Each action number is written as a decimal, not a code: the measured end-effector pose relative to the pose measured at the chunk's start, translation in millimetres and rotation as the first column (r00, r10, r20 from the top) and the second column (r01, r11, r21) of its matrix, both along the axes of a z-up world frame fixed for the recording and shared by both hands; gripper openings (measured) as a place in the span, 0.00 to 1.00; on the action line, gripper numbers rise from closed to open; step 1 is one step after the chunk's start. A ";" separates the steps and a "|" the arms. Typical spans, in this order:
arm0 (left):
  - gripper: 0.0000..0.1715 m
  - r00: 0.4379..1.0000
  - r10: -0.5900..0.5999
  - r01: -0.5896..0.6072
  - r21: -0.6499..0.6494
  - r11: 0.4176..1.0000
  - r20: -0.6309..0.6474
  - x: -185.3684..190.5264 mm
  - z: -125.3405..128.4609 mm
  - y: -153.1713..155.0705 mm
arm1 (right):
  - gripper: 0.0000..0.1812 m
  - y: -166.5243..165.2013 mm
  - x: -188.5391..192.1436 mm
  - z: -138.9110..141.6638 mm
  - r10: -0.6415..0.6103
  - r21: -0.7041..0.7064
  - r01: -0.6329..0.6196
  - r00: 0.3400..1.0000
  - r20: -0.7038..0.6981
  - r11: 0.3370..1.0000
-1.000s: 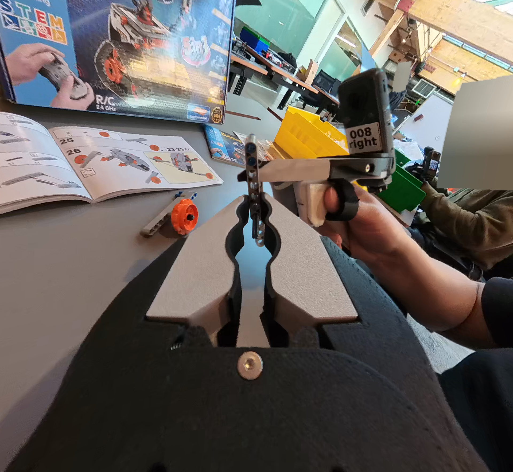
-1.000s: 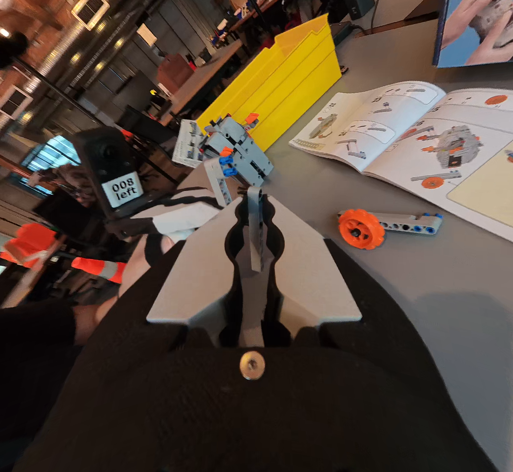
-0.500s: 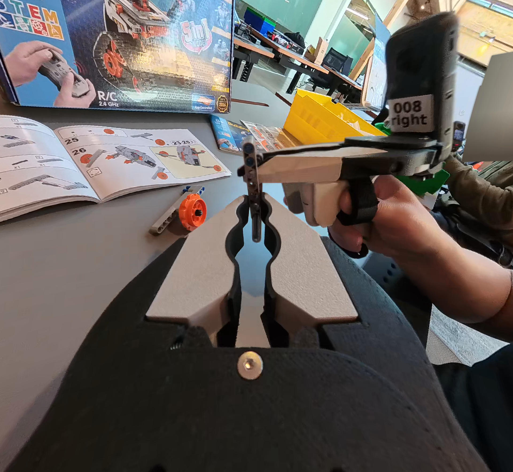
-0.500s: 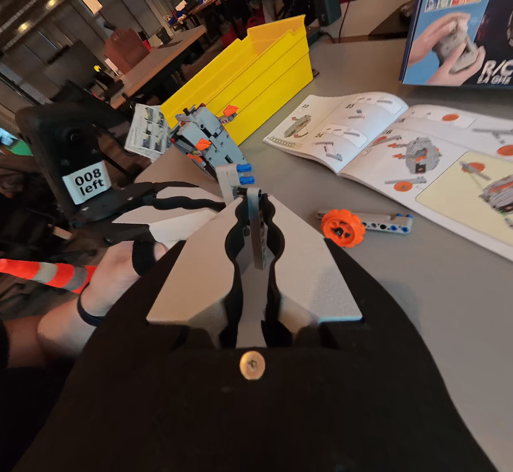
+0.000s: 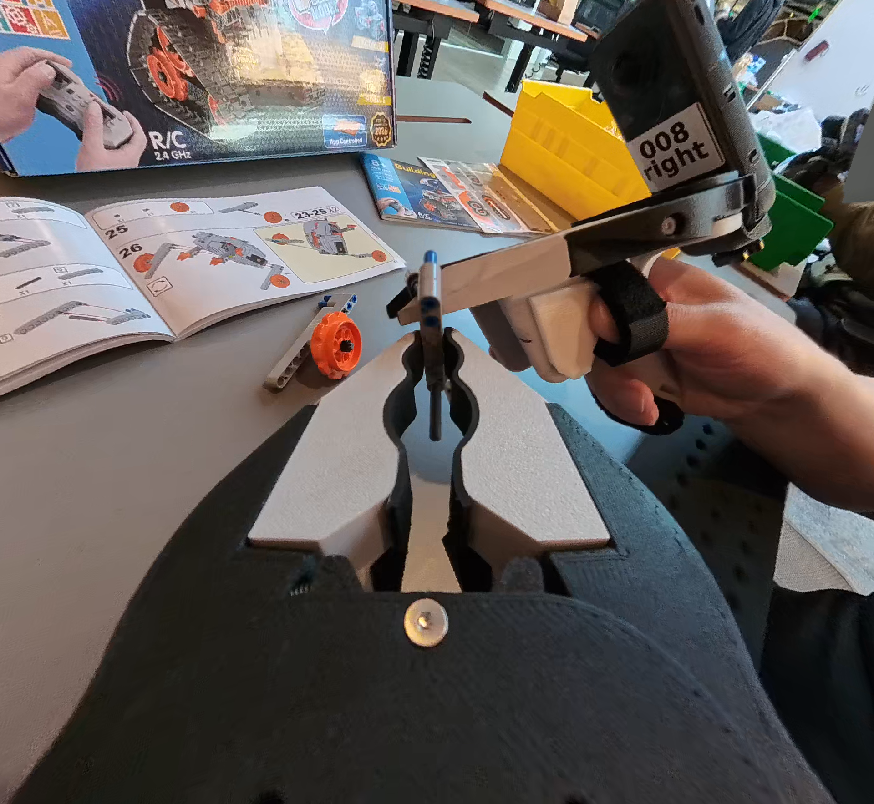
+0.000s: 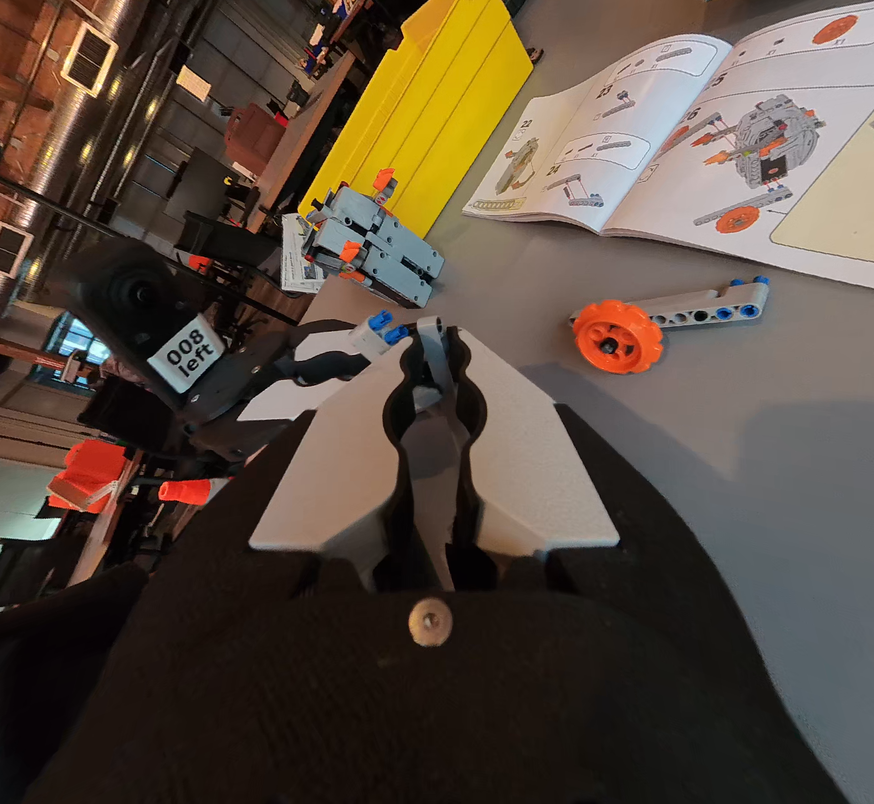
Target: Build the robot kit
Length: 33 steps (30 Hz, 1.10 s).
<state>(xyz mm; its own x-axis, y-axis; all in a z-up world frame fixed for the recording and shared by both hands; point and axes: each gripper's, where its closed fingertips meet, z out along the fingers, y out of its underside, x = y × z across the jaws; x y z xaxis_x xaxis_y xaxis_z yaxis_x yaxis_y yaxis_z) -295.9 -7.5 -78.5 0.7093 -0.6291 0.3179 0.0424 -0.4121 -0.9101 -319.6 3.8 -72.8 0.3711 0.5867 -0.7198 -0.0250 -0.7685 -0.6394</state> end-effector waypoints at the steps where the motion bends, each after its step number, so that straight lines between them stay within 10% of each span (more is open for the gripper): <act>1: 0.03 1.000 -0.003 0.004 -0.009 1.000 0.024 -0.4 1.2 0.0 | 0.05 -0.1 -0.1 1.1 -0.002 0.002 0.002 1.000 -0.001 1.000; 20: 0.03 0.875 -0.180 0.224 -0.047 0.973 0.448 -0.9 37.6 -22.4 | 0.24 -17.4 13.6 48.5 0.258 0.218 -0.217 0.948 -0.186 0.952; 25: 0.04 0.729 -0.325 0.405 0.004 0.914 0.603 5.3 68.0 -47.3 | 0.15 -45.3 17.0 65.2 0.418 0.120 -0.407 0.808 -0.416 0.906; 33: 0.03 0.745 -0.305 0.433 -0.082 0.898 0.593 7.5 57.0 -45.7 | 0.03 -50.2 13.5 54.5 0.437 0.032 -0.467 0.797 -0.417 0.884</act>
<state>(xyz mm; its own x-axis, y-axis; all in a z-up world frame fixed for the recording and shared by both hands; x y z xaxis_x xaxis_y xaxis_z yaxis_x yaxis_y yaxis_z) -288.4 -53.1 -21.5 0.0947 -0.6801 0.7270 0.3155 -0.6721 -0.6699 -306.1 -46.4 -18.3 -0.2533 0.5589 -0.7896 0.0947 -0.7980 -0.5952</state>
